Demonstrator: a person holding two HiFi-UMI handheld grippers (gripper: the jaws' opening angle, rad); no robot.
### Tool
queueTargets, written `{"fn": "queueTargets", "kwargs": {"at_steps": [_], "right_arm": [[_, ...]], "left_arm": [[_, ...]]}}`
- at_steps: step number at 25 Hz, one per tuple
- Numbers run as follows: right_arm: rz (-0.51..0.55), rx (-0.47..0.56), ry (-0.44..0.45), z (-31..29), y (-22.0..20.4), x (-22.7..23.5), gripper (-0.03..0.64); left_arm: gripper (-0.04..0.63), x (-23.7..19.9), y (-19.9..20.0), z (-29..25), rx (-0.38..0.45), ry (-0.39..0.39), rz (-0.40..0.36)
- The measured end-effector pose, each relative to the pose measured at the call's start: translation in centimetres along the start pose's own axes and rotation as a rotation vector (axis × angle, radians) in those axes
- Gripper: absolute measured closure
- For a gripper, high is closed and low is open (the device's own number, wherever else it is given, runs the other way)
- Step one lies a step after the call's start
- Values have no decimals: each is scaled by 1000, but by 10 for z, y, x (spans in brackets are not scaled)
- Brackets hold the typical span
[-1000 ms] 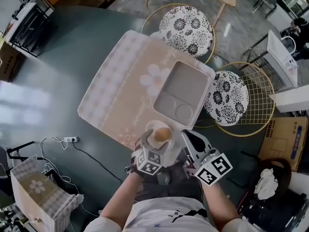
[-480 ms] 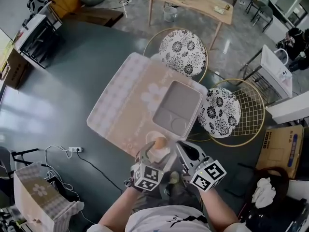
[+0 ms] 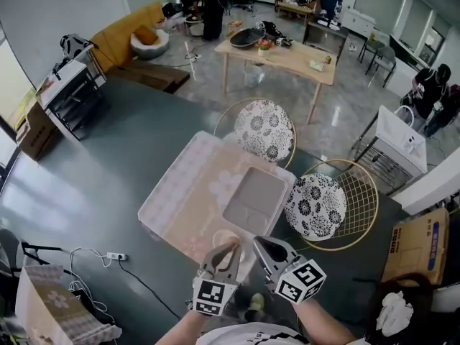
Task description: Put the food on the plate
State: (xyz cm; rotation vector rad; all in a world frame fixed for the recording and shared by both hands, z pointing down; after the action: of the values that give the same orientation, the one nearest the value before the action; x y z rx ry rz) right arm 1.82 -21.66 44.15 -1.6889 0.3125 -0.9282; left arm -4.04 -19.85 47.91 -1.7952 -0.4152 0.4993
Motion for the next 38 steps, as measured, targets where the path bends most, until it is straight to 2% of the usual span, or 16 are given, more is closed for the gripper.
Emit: {"fn": "queueTargets", "kwargs": {"at_steps": [3, 8, 16, 28, 38], "right_arm": [[28, 6, 38, 5, 12, -10, 604], [46, 10, 85, 23, 21, -33, 604], [101, 34, 131, 52, 32, -59, 604], [119, 43, 154, 84, 25, -79, 606], [125, 48, 157, 94, 21, -87, 606]], "left_arm": [[585, 8, 26, 8, 67, 24, 49], [589, 31, 51, 32, 111, 33, 92], [589, 61, 76, 60, 192, 54, 88], [589, 91, 69, 83, 205, 78, 70], [589, 98, 65, 93, 204, 82, 68]]}}
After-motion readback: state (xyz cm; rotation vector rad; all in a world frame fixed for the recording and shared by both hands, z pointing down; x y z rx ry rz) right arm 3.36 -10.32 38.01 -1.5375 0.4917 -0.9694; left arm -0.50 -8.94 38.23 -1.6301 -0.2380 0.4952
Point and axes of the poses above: the fingertips, and each gripper's own axes: z backward along the fingers, x to its right, y out of its top, the point moved 1 cm from there along z, backward along the fingers, and after that the axes turned 6 degrees about x, right-handed, at the moved point
